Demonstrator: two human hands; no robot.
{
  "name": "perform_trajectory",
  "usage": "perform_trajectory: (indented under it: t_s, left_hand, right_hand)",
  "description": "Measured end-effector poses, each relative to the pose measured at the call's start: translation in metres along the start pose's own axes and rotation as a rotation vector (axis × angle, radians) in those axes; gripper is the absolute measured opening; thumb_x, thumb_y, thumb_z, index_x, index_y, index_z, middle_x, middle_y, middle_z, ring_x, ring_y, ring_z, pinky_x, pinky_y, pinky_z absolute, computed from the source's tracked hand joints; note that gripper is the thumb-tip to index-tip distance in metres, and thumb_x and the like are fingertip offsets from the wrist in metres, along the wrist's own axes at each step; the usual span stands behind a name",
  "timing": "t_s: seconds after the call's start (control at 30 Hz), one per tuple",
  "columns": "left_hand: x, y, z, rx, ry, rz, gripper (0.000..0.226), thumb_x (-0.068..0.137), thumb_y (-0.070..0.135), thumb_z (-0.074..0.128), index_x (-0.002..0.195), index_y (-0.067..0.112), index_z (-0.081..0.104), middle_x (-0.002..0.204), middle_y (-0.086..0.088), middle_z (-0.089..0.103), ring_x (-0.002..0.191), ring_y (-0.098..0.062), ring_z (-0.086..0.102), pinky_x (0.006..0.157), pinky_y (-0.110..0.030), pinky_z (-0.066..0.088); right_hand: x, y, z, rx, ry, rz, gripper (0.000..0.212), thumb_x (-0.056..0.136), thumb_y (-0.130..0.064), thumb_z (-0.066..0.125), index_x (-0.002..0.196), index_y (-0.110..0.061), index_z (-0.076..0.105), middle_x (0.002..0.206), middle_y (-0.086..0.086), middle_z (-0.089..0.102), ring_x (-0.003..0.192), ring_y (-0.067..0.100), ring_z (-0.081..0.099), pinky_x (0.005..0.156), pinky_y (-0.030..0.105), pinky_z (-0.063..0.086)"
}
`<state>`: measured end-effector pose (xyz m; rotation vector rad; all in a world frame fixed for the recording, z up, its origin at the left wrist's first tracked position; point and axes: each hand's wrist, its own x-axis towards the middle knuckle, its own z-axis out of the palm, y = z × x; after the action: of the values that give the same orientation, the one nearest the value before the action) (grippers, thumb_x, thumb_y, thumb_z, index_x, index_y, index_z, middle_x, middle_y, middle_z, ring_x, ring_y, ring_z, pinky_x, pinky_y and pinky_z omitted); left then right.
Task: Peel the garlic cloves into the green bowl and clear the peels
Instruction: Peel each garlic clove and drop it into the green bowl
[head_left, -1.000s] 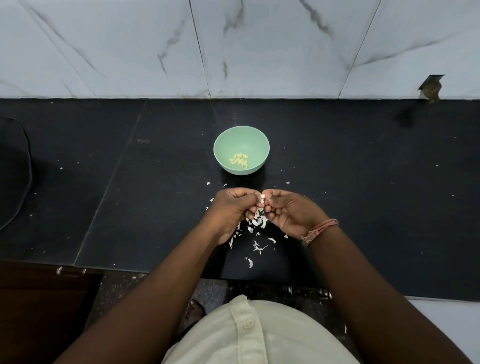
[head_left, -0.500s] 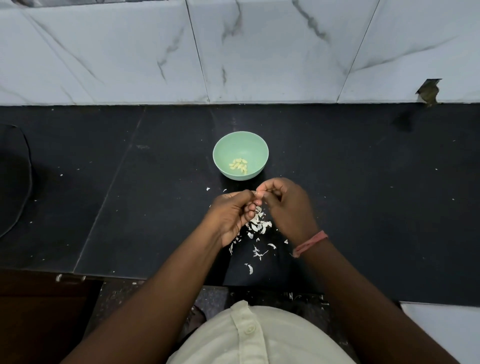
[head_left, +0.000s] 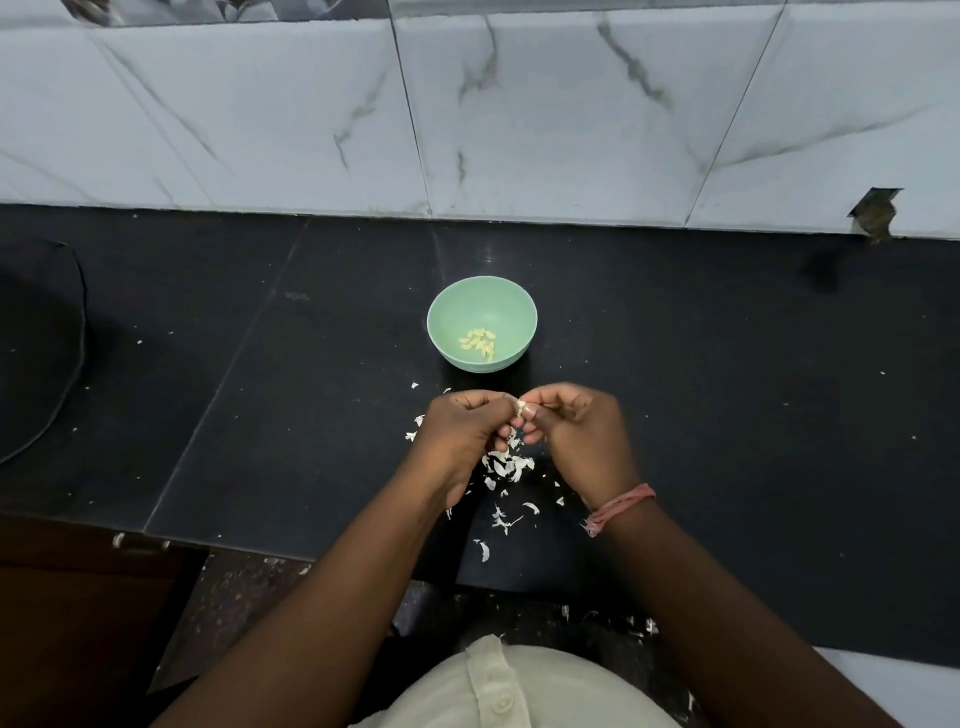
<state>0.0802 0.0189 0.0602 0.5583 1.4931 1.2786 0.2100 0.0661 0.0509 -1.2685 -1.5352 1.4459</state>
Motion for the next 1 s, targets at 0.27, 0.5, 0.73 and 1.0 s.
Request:
perform_trajectory:
  t_s: [0.27,0.5,0.73,1.0]
  left_hand:
    - [-0.003,0.001,-0.011,-0.121,-0.112,-0.185,0.016,0.089,-0.006,0.057,0.085,-0.003,0.072,0.068,-0.007,0.066,0.054,-0.008,0.050,0.047,-0.016,0.043]
    - [0.016,0.010,-0.032,0.034,-0.011,-0.186,0.011,0.086,-0.002,0.061,0.081,-0.004,0.070,0.066,-0.008,0.061,0.050,-0.010,0.050,0.047,-0.017,0.045]
    - [0.020,0.014,-0.031,-0.059,-0.073,-0.208,0.017,0.087,-0.003,0.059,0.074,0.002,0.069,0.064,-0.004,0.061,0.050,-0.006,0.049,0.047,-0.015,0.042]
    - [0.013,0.010,-0.021,0.054,-0.149,-0.014,0.014,0.089,-0.004,0.059,0.083,0.000,0.072,0.074,-0.013,0.061,0.057,-0.010,0.049,0.051,-0.019,0.041]
  right_hand:
    - [-0.003,0.000,-0.007,0.225,-0.114,0.150,0.010,0.089,0.006,0.067,0.089,-0.002,0.074,0.074,0.013,0.073,0.063,0.019,0.065,0.062,0.028,0.058]
    - [-0.011,0.010,0.032,-0.548,0.137,-0.507,0.011,0.087,-0.004,0.067,0.089,-0.014,0.071,0.088,-0.003,0.066,0.078,0.011,0.061,0.071,0.029,0.049]
    - [-0.012,0.010,0.042,-0.474,0.247,-0.388,0.012,0.089,-0.009,0.068,0.093,-0.019,0.075,0.090,-0.008,0.069,0.082,0.006,0.063,0.077,0.026,0.050]
    - [-0.007,0.013,0.024,-0.211,0.142,-0.197,0.017,0.089,-0.017,0.060,0.089,-0.024,0.075,0.081,-0.010,0.072,0.076,0.012,0.069,0.076,0.048,0.059]
